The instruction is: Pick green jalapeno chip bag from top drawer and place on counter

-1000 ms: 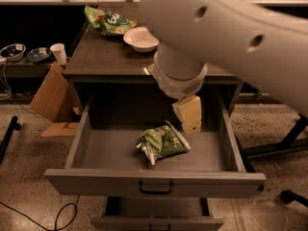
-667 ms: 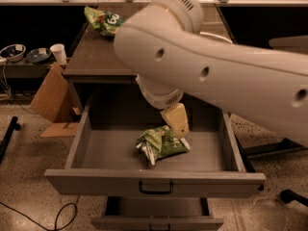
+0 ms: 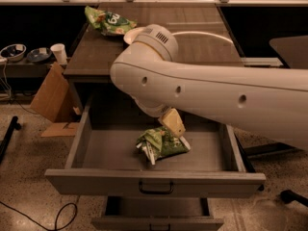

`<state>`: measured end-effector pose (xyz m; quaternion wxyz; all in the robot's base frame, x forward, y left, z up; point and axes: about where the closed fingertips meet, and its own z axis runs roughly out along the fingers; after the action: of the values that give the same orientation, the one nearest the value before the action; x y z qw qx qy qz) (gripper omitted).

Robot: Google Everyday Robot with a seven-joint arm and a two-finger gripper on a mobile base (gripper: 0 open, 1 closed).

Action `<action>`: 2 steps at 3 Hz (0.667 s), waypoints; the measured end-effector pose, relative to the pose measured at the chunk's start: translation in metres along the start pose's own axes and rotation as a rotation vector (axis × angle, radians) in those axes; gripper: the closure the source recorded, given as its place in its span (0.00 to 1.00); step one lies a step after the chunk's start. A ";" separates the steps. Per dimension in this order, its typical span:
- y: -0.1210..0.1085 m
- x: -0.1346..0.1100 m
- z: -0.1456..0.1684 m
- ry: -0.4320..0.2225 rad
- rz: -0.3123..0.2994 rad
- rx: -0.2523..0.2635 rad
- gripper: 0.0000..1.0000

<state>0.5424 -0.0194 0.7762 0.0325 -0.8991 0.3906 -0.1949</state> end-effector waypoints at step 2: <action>0.009 -0.011 0.059 -0.145 -0.228 -0.173 0.00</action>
Offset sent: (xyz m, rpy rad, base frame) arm 0.0085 -0.0051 -0.0855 -0.1140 0.3802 0.2604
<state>0.5518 -0.0235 0.7163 -0.0394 -0.9488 0.2977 -0.0976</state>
